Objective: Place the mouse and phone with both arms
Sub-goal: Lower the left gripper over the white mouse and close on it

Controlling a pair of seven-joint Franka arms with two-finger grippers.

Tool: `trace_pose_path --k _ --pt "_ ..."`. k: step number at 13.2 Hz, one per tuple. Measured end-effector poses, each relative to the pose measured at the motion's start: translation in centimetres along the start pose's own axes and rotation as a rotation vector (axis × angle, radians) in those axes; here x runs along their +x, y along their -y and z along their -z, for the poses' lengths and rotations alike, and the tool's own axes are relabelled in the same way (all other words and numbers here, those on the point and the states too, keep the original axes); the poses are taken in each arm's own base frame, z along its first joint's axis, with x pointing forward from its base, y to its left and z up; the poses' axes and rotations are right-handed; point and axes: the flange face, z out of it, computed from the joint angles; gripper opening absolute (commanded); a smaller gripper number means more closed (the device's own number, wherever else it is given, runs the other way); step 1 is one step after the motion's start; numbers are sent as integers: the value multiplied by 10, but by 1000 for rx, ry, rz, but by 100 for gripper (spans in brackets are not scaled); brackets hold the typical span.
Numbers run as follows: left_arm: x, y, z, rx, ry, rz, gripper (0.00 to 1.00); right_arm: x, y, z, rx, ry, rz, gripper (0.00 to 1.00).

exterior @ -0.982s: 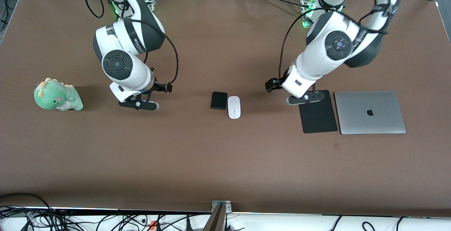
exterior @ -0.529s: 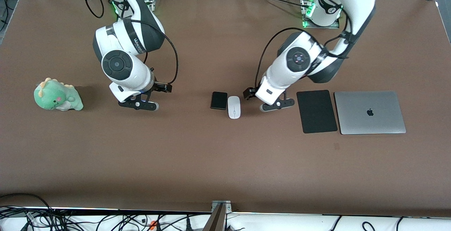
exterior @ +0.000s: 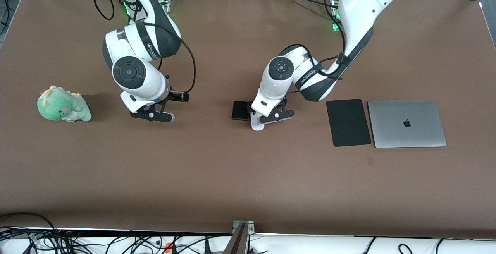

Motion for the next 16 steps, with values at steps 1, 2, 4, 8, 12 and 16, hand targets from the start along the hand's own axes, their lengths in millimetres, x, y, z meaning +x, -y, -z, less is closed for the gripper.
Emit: trace_pose_path --k 1,2,4,8,12,16 --pt "3 -5 -9 3 -4 2 100 0 0 0 0 0 0 100" --pt "5 -9 -20 14 -14 3 100 0 0 0 0 0 0 100" --pt "4 -15 -41 49 -41 1 100 0 0 0 0 0 0 100" --pt "-3 -25 -59 52 -52 -5 100 0 0 0 0 0 0 100" --pt "-1 -24 -63 52 -52 -1 100 0 0 0 0 0 0 100" --pt "2 -22 -63 54 -55 2 100 0 0 0 0 0 0 100"
